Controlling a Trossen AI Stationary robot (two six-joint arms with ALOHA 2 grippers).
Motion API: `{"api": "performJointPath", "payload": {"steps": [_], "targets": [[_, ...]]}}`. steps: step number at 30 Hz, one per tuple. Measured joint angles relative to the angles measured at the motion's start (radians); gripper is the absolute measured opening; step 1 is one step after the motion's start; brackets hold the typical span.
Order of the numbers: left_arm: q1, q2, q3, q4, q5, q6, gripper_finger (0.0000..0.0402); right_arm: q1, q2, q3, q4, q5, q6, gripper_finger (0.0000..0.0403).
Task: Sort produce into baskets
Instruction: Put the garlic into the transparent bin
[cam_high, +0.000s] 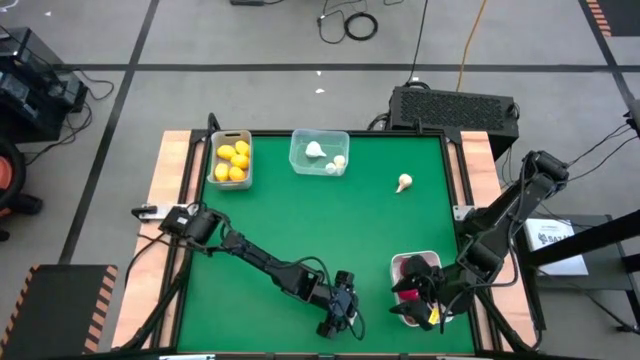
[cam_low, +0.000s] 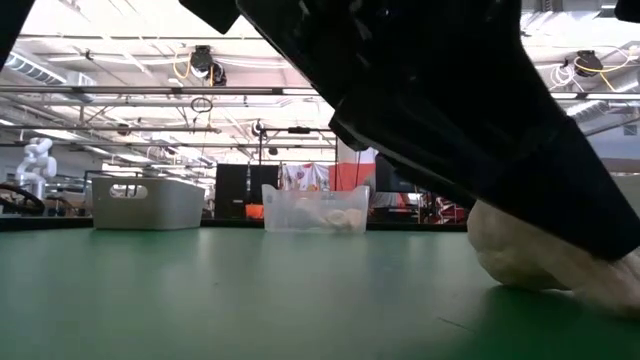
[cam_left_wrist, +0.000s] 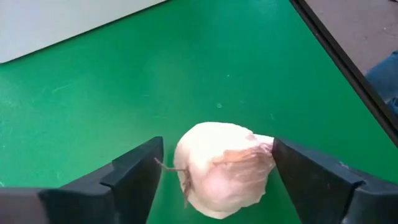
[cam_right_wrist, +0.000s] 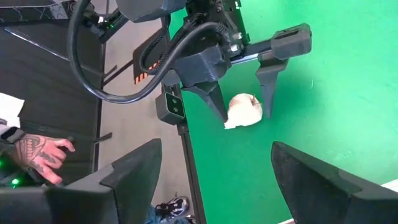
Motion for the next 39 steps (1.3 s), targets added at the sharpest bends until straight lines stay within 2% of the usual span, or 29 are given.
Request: {"api": "performJointPath", "payload": {"steps": [11, 19, 22, 25, 30, 36, 39], "targets": [[0.004, -0.007, 0.000, -0.008, -0.004, -0.018, 0.0227, 0.000, 0.000, 0.000, 0.000, 0.004, 0.000, 0.0293], [0.085, -0.114, 0.000, -0.118, -0.023, -0.069, 0.0211, -0.020, -0.001, 0.000, -0.054, 0.004, -0.013, 0.0293], [0.143, -0.176, 0.000, -0.197, -0.065, -0.046, 0.0210, -0.044, -0.003, 0.000, -0.102, 0.003, -0.054, 0.0293], [0.219, -0.238, 0.000, -0.270, -0.152, -0.026, 0.0210, -0.077, -0.021, 0.000, -0.167, 0.002, -0.110, 0.0293], [0.392, -0.315, 0.000, -0.379, -0.224, -0.070, 0.0210, -0.143, -0.148, 0.000, -0.334, 0.020, -0.208, 0.0293], [0.599, -0.360, 0.000, -0.413, -0.223, -0.185, 0.0209, -0.200, -0.287, 0.000, -0.477, 0.154, -0.268, 0.0293], [0.686, -0.358, 0.000, -0.419, -0.204, -0.234, 0.0209, -0.231, -0.332, 0.000, -0.537, 0.241, -0.239, 0.0293]]}}
